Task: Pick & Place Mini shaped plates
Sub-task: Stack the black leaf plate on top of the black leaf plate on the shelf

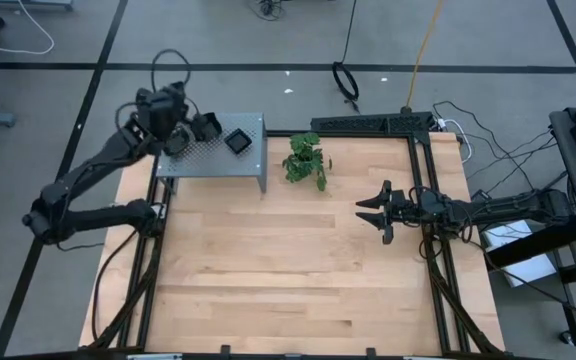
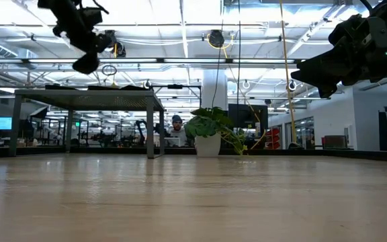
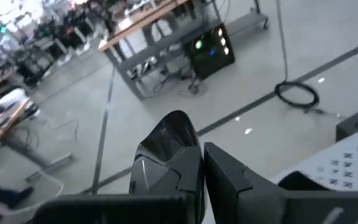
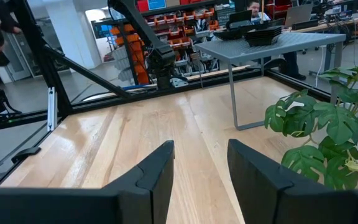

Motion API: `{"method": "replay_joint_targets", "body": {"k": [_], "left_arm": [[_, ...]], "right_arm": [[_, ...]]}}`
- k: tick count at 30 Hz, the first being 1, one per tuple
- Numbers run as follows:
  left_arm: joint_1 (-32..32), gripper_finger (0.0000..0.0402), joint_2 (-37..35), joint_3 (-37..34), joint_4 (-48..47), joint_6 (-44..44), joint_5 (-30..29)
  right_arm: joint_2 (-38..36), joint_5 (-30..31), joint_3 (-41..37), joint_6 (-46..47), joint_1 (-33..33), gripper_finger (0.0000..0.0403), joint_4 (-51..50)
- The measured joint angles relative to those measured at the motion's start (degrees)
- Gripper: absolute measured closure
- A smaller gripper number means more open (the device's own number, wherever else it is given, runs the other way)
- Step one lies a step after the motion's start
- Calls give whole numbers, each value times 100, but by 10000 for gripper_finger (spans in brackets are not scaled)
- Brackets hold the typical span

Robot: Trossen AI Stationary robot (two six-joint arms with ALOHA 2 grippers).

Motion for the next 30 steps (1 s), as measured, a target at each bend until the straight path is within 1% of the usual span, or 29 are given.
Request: {"method": "replay_joint_targets", "body": {"k": [3, 7, 9, 11, 13, 15, 18, 21, 26, 30], "left_arm": [[162, 376, 155, 676, -990, -265, 6], [107, 376, 493, 1423, -2853, -1009, 27], [-5, 376, 622, 1617, -3702, -1468, 273], [-133, 376, 664, 1679, -4341, -1767, 585], [-281, 376, 669, 1678, -4827, -1966, 646], [-465, 376, 667, 1677, -5098, -2193, 513], [-695, 383, 651, 1677, -5179, -2357, 261], [-847, 397, 649, 1677, -5168, -2159, 111], [-1017, 387, 661, 1645, -5164, -1786, 104], [-1109, 396, 666, 1501, -5259, -1573, 150]], "right_arm": [[-2, 0, -1, 0, 0, 261, 0], [-1, 0, 1, 0, -1, 261, 0], [0, 0, 0, 0, 0, 261, 0], [0, 0, 1, 0, 0, 261, 0], [-1, 0, 0, 0, -1, 261, 0], [-2, 0, -1, 0, 0, 261, 0], [-2, 0, -1, 0, 0, 261, 0], [-1, 0, 0, 0, -1, 261, 0], [-2, 0, 1, 0, 0, 261, 0], [-2, 0, -1, 0, 0, 261, 0]]}}
